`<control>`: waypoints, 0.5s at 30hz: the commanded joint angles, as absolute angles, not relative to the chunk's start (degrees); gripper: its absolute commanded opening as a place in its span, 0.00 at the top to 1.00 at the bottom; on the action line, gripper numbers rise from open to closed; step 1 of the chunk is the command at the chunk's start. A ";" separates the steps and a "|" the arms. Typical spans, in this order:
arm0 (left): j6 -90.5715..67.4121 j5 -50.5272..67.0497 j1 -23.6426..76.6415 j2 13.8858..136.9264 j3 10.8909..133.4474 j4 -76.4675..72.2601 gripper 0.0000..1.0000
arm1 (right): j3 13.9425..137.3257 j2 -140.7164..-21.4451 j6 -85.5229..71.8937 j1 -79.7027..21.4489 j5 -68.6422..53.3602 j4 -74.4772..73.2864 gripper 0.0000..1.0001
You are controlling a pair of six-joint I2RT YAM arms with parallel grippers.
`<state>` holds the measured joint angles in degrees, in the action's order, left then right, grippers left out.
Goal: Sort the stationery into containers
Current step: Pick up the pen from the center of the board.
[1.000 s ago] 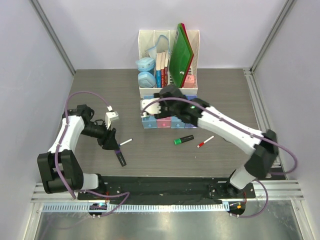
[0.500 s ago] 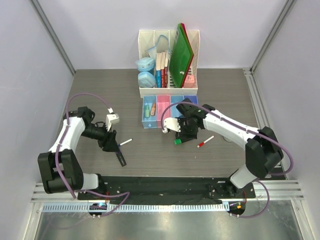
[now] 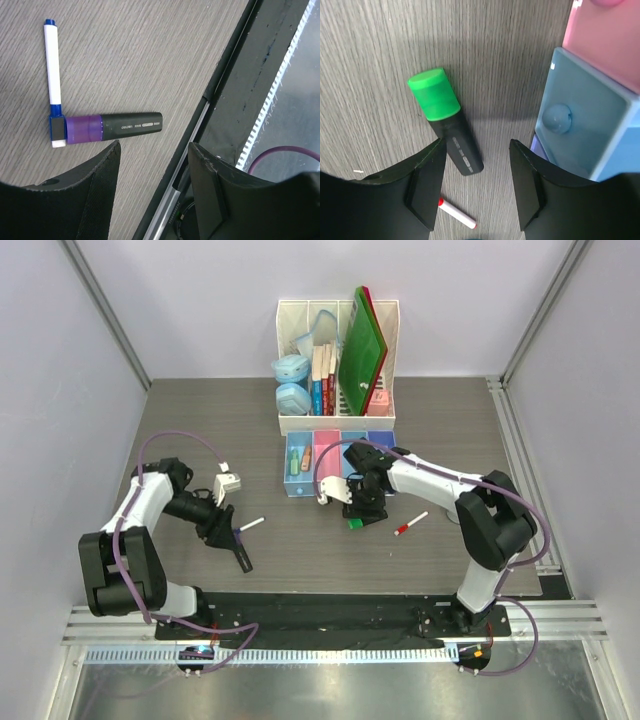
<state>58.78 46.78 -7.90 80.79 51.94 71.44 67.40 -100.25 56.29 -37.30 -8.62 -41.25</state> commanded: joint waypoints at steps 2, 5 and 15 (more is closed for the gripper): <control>57.92 45.35 -8.17 80.42 52.03 71.10 0.43 | 68.12 -100.55 55.72 -37.18 -10.72 -39.11 0.40; 57.83 44.91 -8.17 80.77 52.91 71.72 0.43 | 67.59 -100.98 55.81 -37.18 -10.98 -38.67 0.40; 57.04 44.74 -8.17 79.81 53.70 72.16 0.43 | 65.22 -101.16 56.69 -37.97 -11.78 -39.37 0.40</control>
<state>57.39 44.64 -7.90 80.79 51.86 71.50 66.63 -101.30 56.18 -37.41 -10.72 -39.86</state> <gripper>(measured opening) 0.575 0.600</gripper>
